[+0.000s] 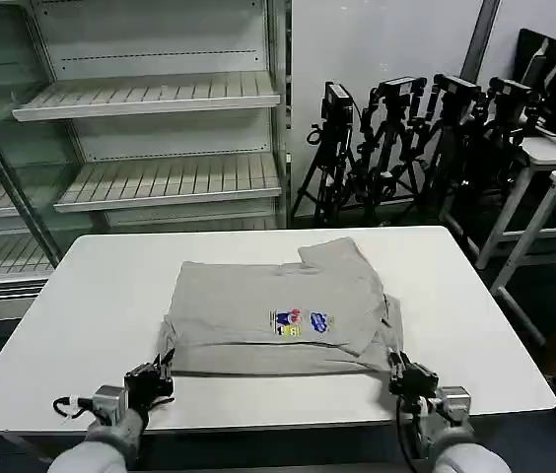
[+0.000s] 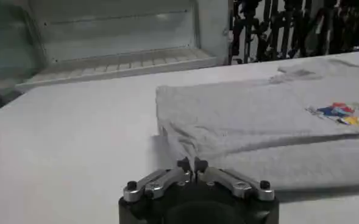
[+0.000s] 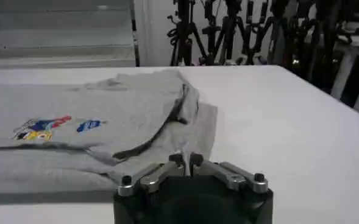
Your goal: Fold and organize the clothes.
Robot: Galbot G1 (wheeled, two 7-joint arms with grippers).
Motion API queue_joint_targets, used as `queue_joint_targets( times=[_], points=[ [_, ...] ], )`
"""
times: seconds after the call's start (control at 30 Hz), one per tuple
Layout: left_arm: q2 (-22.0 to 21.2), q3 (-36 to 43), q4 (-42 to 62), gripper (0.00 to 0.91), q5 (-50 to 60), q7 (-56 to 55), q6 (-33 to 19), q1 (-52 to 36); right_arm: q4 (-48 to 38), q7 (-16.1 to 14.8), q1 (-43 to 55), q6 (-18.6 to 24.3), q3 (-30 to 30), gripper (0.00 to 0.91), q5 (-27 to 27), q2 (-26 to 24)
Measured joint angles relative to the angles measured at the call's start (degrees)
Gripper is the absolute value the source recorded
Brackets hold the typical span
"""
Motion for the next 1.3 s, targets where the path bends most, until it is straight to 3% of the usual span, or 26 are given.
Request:
queue_joint_targets(
  times=[0.03,0.07,0.1,0.13,0.17,0.2,0.5,0.8,1.03,1.3],
  points=[
    [-0.23,-0.39,-1.07,0.03,0.29,-0.17,-0.05,1.29,0.84,0.01,-1.01,0.0,0.24,0.0,-0.39,0.0],
    [-0.32,-0.72,-1.96,0.04,0.59,-0.29,-0.08,2.43,1.4,0.05,-1.73,-0.06,0.48,0.282,-0.78,0.01],
    [-0.4,-1.05,-2.86,0.04,0.95,-0.39,-0.09,3.71,1.94,0.06,-2.42,-0.12,0.73,0.907,-1.14,0.01],
    [-0.48,-1.28,-3.67,0.121,1.32,-0.47,-0.09,4.87,2.45,0.15,-3.05,-0.14,1.0,0.907,-1.61,0.02],
    [-0.52,-1.47,-4.49,0.363,1.68,-0.52,-0.07,5.99,2.81,0.28,-3.52,-0.15,1.25,0.907,-2.03,0.03],
    [-0.5,-1.66,-5.32,0.907,2.09,-0.62,0.03,7.15,3.13,0.43,-3.95,-0.16,1.47,0.907,-2.39,0.03],
    [-0.95,-2.17,-10.39,0.907,4.25,-1.49,2.1,13.49,5.59,1.52,-5.37,1.04,2.95,0.907,-3.76,-0.21],
    [0.74,-4.7,-13.75,0.907,3.55,-2.36,1.92,13.44,6.06,2.81,-2.1,2.21,4.41,0.907,-2.26,-1.4],
    [2.62,-4.54,-11.75,0.907,-0.78,-4.1,1.79,6.76,2.21,4.14,6.26,1.3,3.02,0.907,-0.23,-1.66],
    [4.52,0.86,-2.27,0.907,-4.62,-5.52,2.22,-7.19,-9.19,5.17,21.23,-1.35,-2.36,0.907,2.52,-1.44]
  ],
)
